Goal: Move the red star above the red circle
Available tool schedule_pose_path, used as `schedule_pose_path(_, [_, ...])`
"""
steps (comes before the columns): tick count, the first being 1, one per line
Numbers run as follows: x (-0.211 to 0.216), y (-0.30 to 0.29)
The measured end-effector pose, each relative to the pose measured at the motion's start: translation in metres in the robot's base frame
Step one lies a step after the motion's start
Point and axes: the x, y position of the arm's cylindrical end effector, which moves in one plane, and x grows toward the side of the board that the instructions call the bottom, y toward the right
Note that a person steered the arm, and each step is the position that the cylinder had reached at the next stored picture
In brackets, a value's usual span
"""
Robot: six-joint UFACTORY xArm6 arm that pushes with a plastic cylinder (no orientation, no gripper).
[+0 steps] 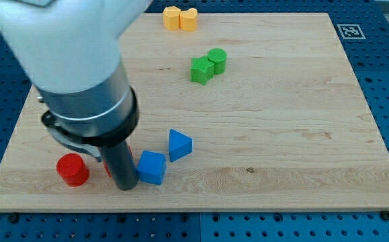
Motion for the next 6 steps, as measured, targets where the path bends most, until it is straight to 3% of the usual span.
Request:
schedule_pose_path(2, [0.000, 0.016])
schedule_pose_path(4, [-0.045, -0.036])
schedule_pose_path(6, [-0.075, -0.021])
